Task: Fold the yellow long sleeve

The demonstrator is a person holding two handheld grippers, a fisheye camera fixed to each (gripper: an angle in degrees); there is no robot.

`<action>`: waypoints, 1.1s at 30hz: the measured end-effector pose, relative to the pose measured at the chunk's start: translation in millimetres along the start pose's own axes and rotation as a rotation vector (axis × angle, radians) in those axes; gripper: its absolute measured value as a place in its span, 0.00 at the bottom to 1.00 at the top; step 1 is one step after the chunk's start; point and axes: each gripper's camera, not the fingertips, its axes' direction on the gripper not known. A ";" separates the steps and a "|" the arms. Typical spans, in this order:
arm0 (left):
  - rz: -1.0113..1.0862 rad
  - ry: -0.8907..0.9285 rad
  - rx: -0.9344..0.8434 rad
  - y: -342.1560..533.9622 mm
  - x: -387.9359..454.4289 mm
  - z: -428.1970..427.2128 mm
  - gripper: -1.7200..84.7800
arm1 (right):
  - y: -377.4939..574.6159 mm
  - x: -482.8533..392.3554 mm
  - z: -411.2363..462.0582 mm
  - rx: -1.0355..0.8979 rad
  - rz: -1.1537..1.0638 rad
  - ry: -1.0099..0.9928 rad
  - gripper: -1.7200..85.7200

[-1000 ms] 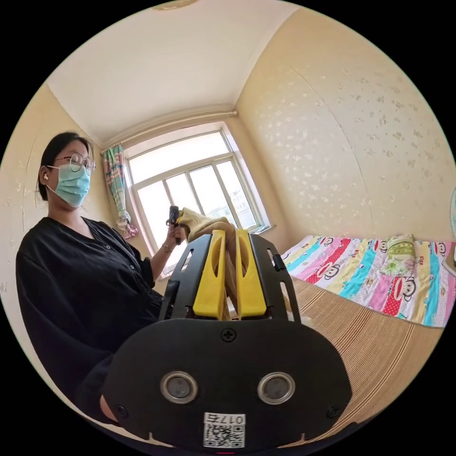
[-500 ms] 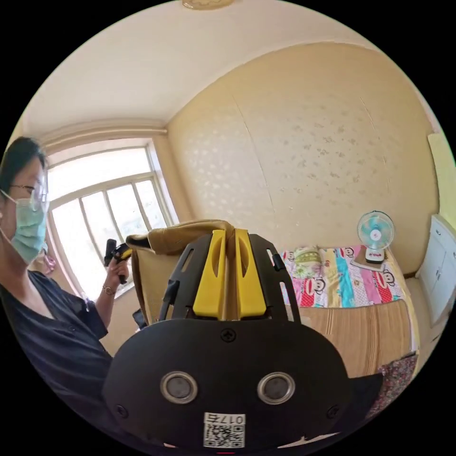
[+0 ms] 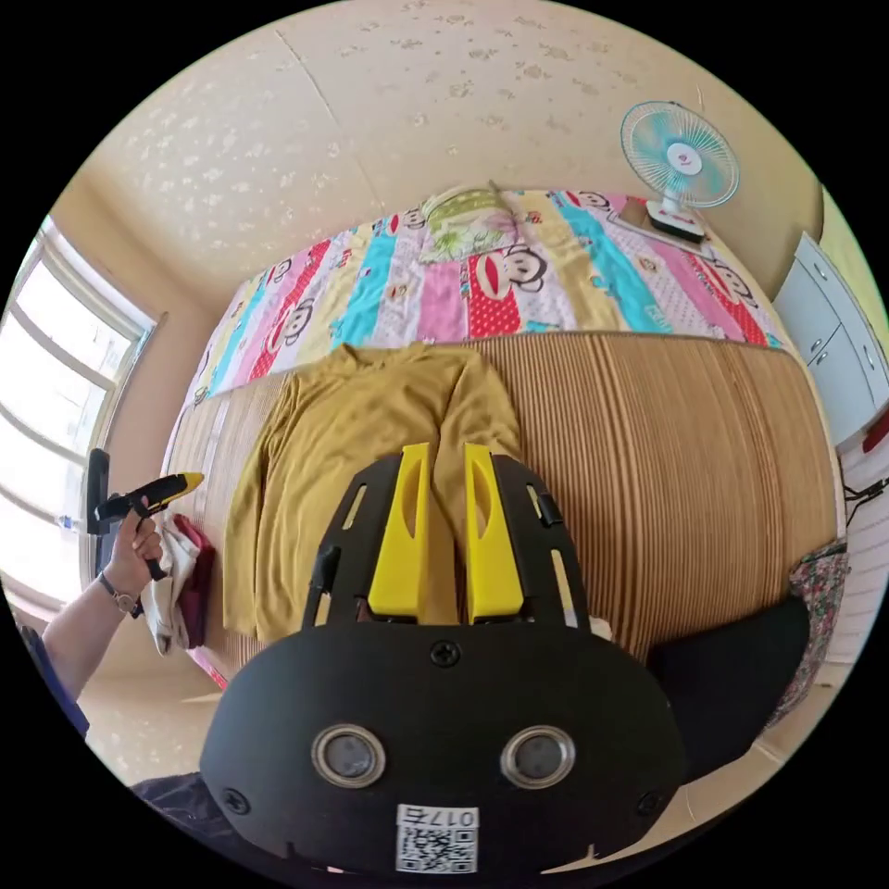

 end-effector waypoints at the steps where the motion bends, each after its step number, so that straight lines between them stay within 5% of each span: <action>1: -0.037 -0.044 0.005 33.9 -22.7 12.7 0.13 | 15.6 -0.8 12.4 -0.028 -0.014 -0.015 0.10; 9: -0.023 -0.303 -0.082 117.7 -106.1 44.2 0.09 | 154.6 -19.9 107.1 -0.312 -0.158 0.129 0.12; 14: 0.093 -0.190 -0.230 92.2 -130.8 22.8 0.05 | 167.8 -18.6 93.9 -0.305 -0.262 0.180 0.10; 16: 0.029 0.126 -0.030 77.1 -167.2 -48.6 0.05 | 168.2 -10.8 86.5 -0.326 -0.270 0.184 0.10; 19: -0.249 0.204 0.394 88.8 -241.4 -167.0 0.06 | 168.7 8.7 69.7 -0.348 -0.229 0.157 0.09; 22: -0.459 -0.015 0.751 146.3 -268.6 -256.7 0.09 | 173.2 27.5 51.8 -0.344 -0.186 0.136 0.09; 24: -0.472 -0.171 0.824 172.9 -254.9 -272.9 0.12 | 174.4 43.1 30.3 -0.300 -0.109 0.114 0.10; 26: -0.408 -0.194 0.752 179.8 -240.8 -255.4 0.13 | 175.7 57.4 10.2 -0.228 -0.028 0.070 0.10; 30: -0.227 0.081 0.240 154.7 -228.5 -117.8 0.16 | 178.3 91.8 -3.6 -0.183 0.109 -0.041 0.12; 33: -0.148 0.107 -0.043 148.6 -213.8 -26.3 0.16 | 177.0 100.8 5.2 -0.250 0.085 -0.105 0.11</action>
